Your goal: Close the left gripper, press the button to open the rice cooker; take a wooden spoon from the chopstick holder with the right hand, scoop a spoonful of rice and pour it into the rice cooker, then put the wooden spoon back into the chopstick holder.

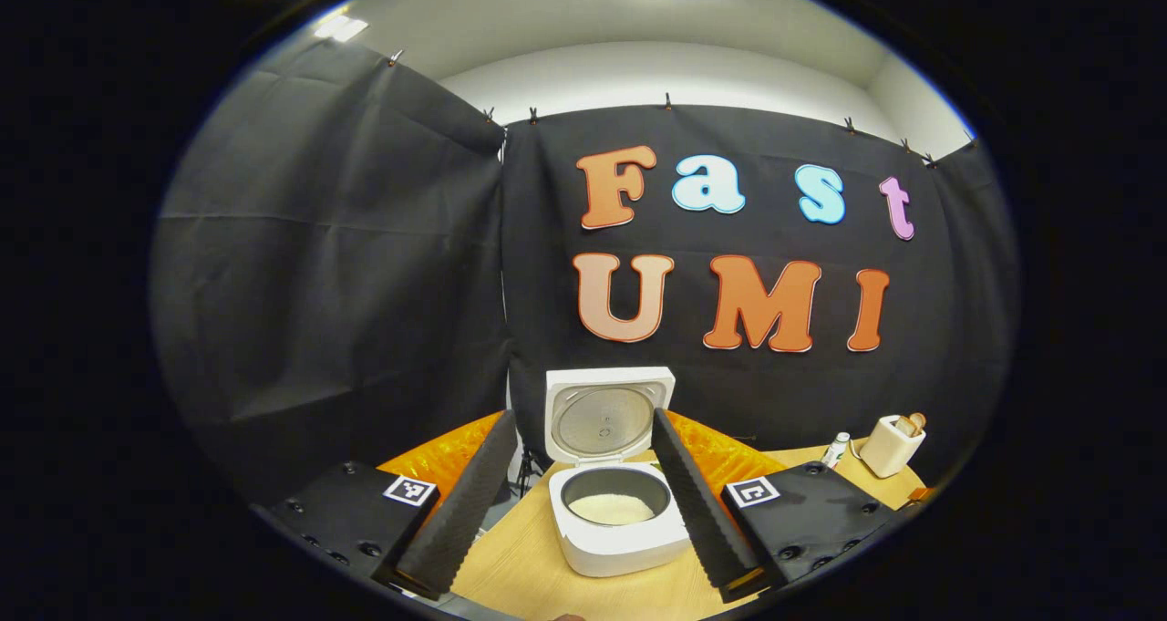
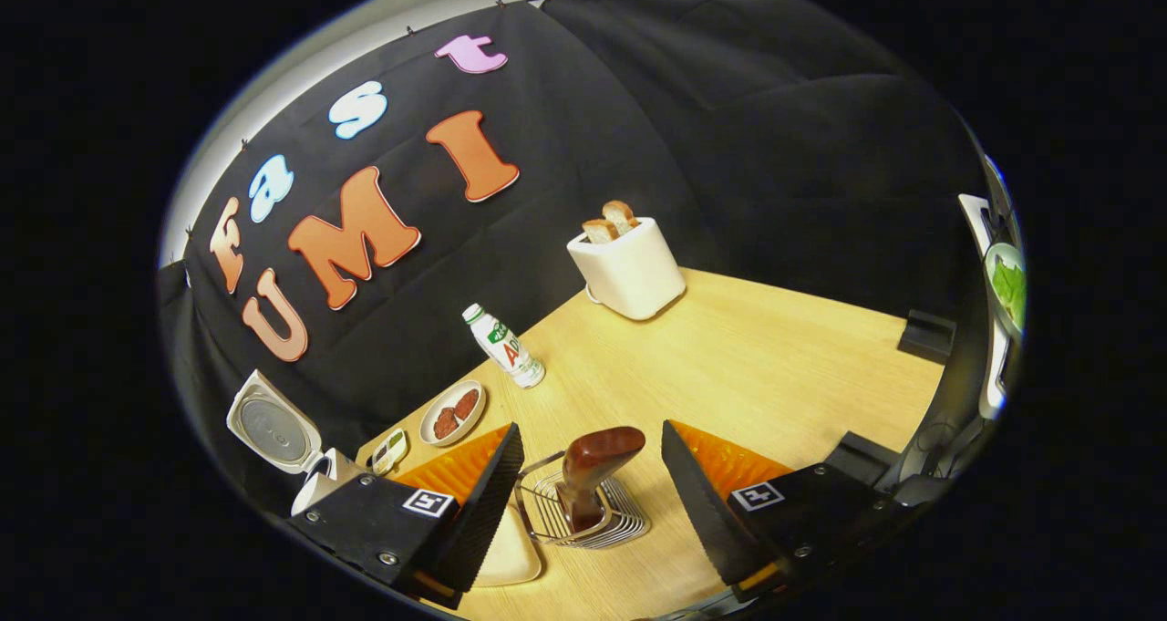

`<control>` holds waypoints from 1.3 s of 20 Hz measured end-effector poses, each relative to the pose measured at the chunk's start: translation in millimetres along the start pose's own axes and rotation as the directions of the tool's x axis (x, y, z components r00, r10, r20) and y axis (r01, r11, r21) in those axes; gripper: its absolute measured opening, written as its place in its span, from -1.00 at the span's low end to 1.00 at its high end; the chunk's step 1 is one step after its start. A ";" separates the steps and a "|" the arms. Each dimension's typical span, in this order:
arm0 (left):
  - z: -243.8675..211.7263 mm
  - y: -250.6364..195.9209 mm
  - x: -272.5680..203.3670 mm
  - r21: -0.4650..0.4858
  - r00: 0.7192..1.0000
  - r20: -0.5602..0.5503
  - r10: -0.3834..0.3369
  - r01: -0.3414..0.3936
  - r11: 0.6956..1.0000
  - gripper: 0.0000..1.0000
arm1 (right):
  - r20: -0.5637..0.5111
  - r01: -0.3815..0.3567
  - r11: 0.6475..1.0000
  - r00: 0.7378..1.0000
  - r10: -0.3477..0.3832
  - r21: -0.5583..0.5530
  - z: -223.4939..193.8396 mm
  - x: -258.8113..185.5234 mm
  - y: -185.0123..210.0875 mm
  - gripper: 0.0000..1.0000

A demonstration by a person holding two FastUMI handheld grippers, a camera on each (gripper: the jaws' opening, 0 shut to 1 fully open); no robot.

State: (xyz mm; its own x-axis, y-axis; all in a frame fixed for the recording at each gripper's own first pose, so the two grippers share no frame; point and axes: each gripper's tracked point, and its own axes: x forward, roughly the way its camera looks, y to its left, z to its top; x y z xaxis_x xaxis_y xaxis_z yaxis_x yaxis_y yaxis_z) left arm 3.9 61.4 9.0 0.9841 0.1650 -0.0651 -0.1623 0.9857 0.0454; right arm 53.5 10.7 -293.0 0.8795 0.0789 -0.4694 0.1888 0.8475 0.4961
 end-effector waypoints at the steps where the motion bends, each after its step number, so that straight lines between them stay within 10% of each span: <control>1: -1.8 3.6 0.5 0.003 1.000 -0.005 0.009 -0.009 1.000 1.00 | -0.010 -0.008 1.000 1.000 0.009 0.025 -3.1 1.3 1.8 0.90; 6: -11.4 17.0 3.7 0.024 0.999 -0.034 0.037 -0.036 0.999 1.00 | -0.050 -0.001 0.998 0.999 0.004 0.060 -19.7 8.3 1.1 0.56; 11: -17.6 22.4 9.3 0.050 0.997 -0.045 0.057 -0.054 0.997 1.00 | -0.088 0.026 0.997 0.996 -0.019 0.075 -27.2 10.4 5.9 -0.60; 17: -22.1 31.9 13.4 0.001 0.997 -0.055 0.059 -0.059 0.998 1.00 | -0.085 0.051 0.998 0.995 -0.054 -0.035 -23.7 8.7 13.7 -0.95; 26: -22.7 40.2 11.3 -0.003 0.998 -0.049 0.049 -0.050 0.999 1.00 | 0.005 0.092 0.973 0.996 -0.093 -0.211 28.9 -34.8 51.4 -0.97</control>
State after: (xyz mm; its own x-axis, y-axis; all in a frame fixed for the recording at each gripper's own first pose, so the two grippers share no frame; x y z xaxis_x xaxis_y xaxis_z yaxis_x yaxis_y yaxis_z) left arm 6.9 103.7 -12.5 0.9702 0.2151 -0.1113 -0.2112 0.9764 0.0454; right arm 45.2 36.4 -230.1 0.8600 -0.0031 -0.5103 0.1729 0.9426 0.2857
